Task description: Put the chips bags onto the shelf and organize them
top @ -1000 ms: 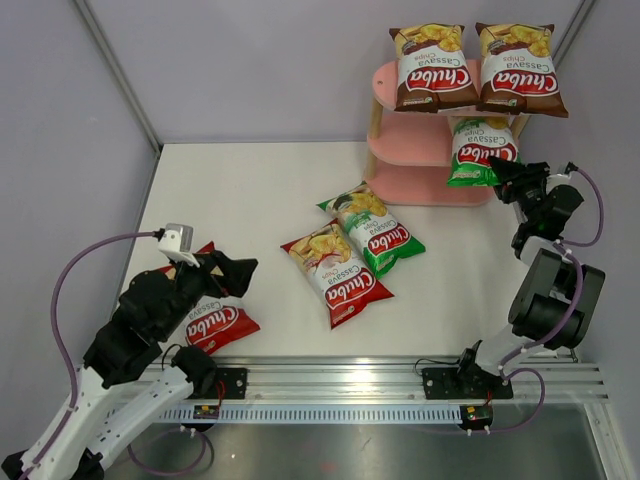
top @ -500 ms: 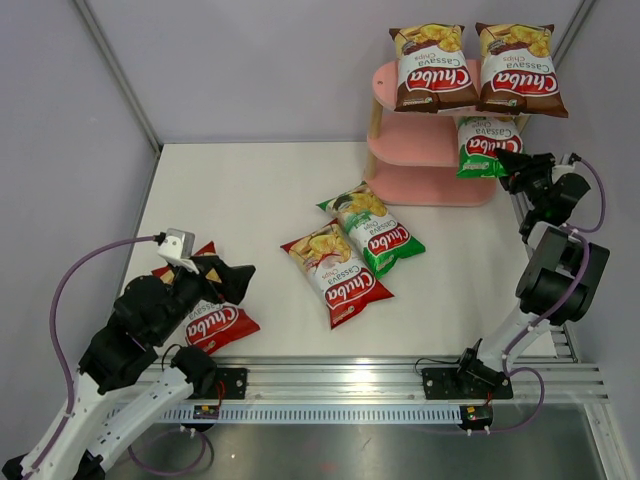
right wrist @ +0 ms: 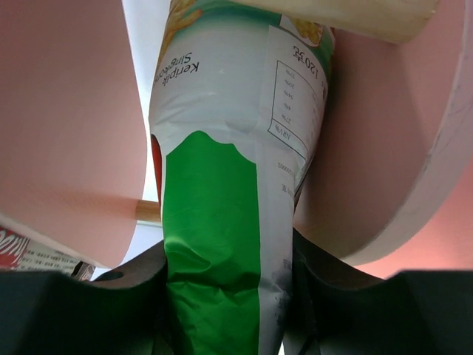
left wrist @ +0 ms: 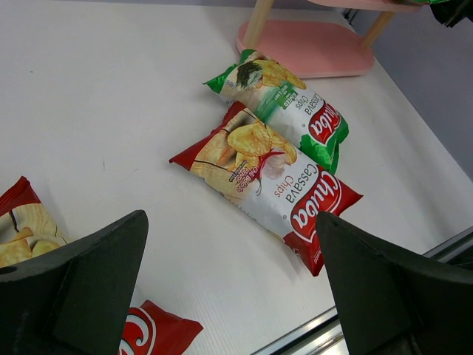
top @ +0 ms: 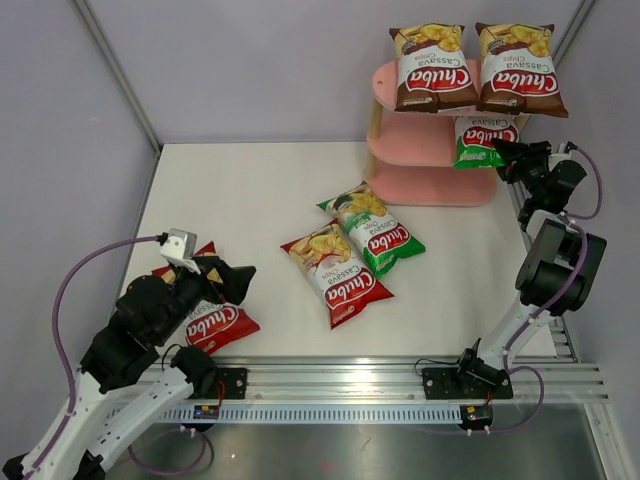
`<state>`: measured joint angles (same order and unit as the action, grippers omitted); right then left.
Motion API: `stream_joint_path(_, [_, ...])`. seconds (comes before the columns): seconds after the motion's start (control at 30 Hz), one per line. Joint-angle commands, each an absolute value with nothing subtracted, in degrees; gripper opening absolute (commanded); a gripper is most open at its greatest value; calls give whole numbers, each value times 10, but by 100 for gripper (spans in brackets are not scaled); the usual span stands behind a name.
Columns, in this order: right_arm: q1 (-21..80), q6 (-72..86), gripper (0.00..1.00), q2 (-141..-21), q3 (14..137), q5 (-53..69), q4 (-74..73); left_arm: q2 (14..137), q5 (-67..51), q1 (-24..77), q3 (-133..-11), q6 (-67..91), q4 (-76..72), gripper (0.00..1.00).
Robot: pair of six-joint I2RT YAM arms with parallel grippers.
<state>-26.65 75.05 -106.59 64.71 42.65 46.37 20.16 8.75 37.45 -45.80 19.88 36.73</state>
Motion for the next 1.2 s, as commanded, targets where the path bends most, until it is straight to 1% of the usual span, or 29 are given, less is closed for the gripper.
stream_joint_path(0.0, [-263,748,47,-1077,675,422,453,194,80,374,-454,191,352,99])
stream_joint_path(0.17, [-264,736,52,-1055,647,409,451,193,80,374,-455,192,353,99])
stream_joint_path(0.3, [-264,739,69,-1046,635,410,456,192,77,374,-454,192,354,99])
stream_joint_path(0.37, [-264,740,69,-1040,633,408,452,192,77,374,-455,193,354,99])
stream_joint_path(0.4, [-264,736,70,-1031,632,407,444,192,77,374,-454,194,353,99])
stream_joint_path(0.5, [-268,734,86,-1011,626,401,436,192,73,374,-454,196,353,99])
stream_joint_path(0.53, [-268,735,99,-1008,625,400,434,192,73,374,-454,197,352,99])
stream_joint_path(0.73, [-277,738,100,-976,604,406,422,220,71,374,-465,221,353,99])
stream_joint_path(0.9, [-286,701,100,-932,589,396,351,264,67,374,-467,283,332,99])
stream_joint_path(1.07, [-292,674,100,-922,599,397,299,323,17,374,-461,312,278,99])
stream_joint_path(1.17, [-293,683,99,-923,601,394,281,335,4,374,-459,319,259,99])
